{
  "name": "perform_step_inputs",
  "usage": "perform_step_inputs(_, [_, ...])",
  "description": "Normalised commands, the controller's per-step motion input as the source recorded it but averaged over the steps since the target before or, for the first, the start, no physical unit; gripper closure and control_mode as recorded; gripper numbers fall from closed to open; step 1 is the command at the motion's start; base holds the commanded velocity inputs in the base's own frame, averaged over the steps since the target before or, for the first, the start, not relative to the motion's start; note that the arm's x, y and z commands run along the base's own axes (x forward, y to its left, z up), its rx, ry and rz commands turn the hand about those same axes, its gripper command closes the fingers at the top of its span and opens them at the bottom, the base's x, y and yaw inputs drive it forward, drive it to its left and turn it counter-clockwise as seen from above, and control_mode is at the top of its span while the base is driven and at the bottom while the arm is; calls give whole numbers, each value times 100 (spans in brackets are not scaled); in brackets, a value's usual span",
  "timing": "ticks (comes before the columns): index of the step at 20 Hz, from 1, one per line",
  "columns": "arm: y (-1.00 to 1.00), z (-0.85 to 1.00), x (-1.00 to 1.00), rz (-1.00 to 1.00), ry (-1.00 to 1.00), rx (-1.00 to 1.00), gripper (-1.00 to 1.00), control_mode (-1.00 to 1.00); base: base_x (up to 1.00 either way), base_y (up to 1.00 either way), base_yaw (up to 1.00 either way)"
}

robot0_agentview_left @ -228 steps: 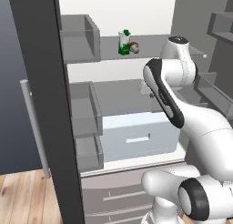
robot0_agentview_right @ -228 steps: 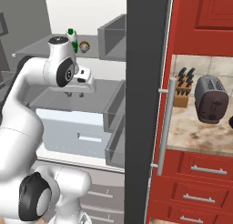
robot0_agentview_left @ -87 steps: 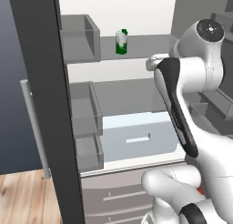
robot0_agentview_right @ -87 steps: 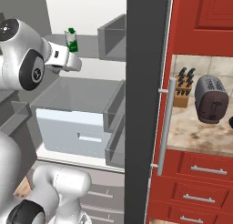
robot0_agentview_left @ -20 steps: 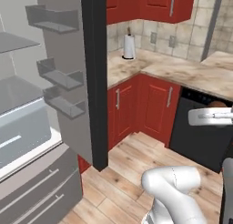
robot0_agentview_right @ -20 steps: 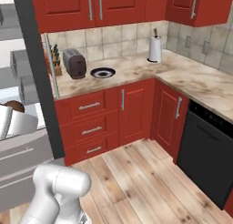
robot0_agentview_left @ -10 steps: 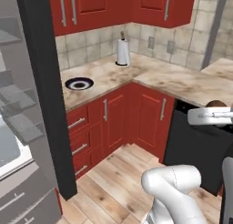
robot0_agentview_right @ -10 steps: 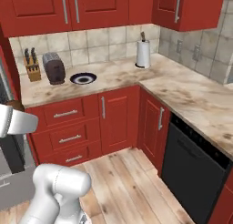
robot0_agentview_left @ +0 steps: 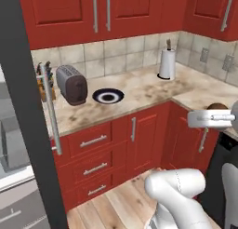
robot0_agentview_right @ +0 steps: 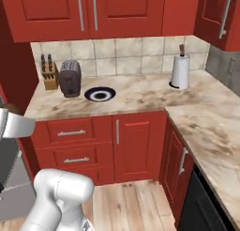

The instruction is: Pick mushroom from the fridge and place it on the plate on the counter.

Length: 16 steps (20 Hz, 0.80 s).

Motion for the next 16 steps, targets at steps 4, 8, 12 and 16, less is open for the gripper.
perform_step_inputs(4, [0,0,0,0,0,0,100,100,83,-50,53])
perform_step_inputs(8, [0,0,0,0,0,0,100,100,78,-44,46])
perform_step_inputs(12, [0,0,0,0,0,0,100,100,71,-14,26])
perform_step_inputs(16, [0,0,0,0,0,0,100,100,67,-18,18])
